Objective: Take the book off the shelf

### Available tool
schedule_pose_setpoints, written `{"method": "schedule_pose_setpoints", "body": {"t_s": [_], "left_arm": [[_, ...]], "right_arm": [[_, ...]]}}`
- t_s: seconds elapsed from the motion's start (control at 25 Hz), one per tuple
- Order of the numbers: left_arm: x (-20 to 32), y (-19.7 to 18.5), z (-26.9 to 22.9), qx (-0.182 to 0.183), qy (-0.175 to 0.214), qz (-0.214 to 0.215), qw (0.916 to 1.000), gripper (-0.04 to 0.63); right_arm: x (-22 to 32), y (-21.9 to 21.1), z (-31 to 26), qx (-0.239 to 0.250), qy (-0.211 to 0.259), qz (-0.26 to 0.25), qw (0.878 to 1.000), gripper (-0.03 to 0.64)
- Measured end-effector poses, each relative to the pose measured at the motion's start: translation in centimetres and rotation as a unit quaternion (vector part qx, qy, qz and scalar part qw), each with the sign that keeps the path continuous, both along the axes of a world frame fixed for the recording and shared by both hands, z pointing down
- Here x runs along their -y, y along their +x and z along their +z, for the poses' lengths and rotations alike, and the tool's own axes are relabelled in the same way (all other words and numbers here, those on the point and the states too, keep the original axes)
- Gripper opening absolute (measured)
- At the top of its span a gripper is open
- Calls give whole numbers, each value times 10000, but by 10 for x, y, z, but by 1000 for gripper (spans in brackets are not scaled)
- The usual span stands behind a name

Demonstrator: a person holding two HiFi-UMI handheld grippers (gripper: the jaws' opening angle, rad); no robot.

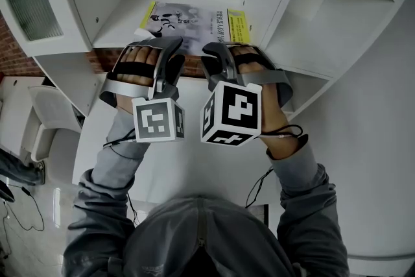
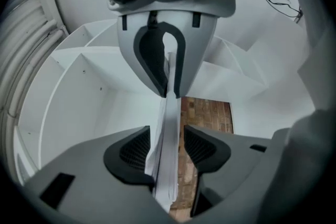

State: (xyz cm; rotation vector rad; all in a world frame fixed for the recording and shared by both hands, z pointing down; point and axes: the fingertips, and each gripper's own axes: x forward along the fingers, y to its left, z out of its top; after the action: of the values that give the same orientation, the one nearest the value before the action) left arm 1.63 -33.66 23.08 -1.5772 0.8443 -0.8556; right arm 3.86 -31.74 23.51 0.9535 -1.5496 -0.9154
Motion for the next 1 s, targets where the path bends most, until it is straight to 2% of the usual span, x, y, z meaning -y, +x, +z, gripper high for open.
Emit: {"method": "schedule_pose_setpoints", "body": {"t_s": [0.56,0.64,0.72,0.84,0.88,0.96,1.0], "left_arm": [[-1,8,8,430,247,-186,9986,215],[-3,7,14,448,231,-187,9986,213],[-7,5,19,407,278,-180,9986,150],[-11,1,16,312,431,-221,9983,96],[-11,0,13,296,439,-237,9983,84],[-9,2,11,307,394,-244,9985,80],[-9,3,11,316,366,-240,9985,80]], "right_arm": [[-41,-10,5,86,-290,-208,9993,73],[-48,-11,6,147,-291,-224,9992,47],[-56,-14,9,208,-247,-283,9991,26],[-65,-21,17,160,-195,-407,9989,30],[-66,-21,19,117,-175,-399,9990,38],[-69,-19,17,34,-84,-346,9994,200],[-71,-18,13,15,26,-327,9995,222]]}}
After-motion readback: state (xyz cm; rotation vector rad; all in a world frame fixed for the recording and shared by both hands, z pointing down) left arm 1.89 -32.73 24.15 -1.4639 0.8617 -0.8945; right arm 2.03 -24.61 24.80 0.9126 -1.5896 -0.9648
